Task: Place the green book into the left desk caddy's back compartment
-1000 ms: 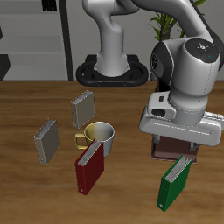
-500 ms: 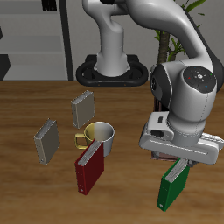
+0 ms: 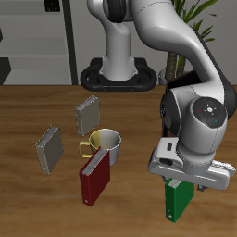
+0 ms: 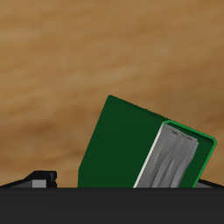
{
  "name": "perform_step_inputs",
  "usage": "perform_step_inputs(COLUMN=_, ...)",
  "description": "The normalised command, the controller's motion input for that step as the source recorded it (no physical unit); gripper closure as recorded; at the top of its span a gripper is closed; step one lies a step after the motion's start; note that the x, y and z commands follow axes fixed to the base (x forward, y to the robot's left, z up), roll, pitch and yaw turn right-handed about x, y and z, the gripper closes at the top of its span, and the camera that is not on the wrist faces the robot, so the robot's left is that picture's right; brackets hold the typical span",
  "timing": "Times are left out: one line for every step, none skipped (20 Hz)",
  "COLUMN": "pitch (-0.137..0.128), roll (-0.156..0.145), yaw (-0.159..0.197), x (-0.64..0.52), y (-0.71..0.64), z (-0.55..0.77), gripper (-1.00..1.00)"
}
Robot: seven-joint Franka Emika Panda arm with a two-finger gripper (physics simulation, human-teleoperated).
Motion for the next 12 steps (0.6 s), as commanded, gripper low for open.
perform_step_inputs(pitch=0.018, roll=-0.027, yaw=0.030, x=0.06, y=-0.04, z=-0.23, gripper=-1.00)
perform_step_inputs(pitch=0.045, roll=0.050, yaw=-0.015, x=-0.05, y=0.09, z=-0.24, gripper=1.00)
perform_step_inputs(pitch=0.000, roll=0.000, yaw=0.000, x=-0.01, y=-0.03, z=0.01, gripper=1.00)
perform_step_inputs(pitch=0.035, roll=0.027, yaw=0.003, x=-0.07, y=-0.05, z=-0.12, gripper=1.00)
perform_step_inputs(pitch=0.002, roll=-0.010, yaw=0.000, x=-0.04, y=-0.08, z=0.00, gripper=1.00)
perform_step_inputs(pitch=0.004, roll=0.003, yaw=-0.030, x=-0.04, y=-0.14, z=0.12, gripper=1.00)
perform_step_inputs(pitch=0.000, roll=0.000, yaw=0.000, x=-0.02, y=-0.06, z=0.01, gripper=1.00)
perform_step_inputs(pitch=-0.025, roll=-0.043, yaw=0.000, x=-0.11, y=-0.15, z=0.24, gripper=1.00)
perform_step_inputs(pitch=-0.045, roll=-0.031, yaw=0.025, x=-0.12, y=-0.10, z=0.24, gripper=1.00)
perform_step_inputs(pitch=-0.028, roll=0.016, yaw=0.015, x=-0.11, y=-0.08, z=0.22, gripper=1.00)
perform_step_inputs(pitch=-0.016, roll=-0.013, yaw=0.013, x=-0.14, y=-0.06, z=0.24, gripper=1.00)
perform_step_inputs(pitch=-0.040, roll=-0.014, yaw=0.041, x=-0.15, y=-0.05, z=0.28, gripper=1.00)
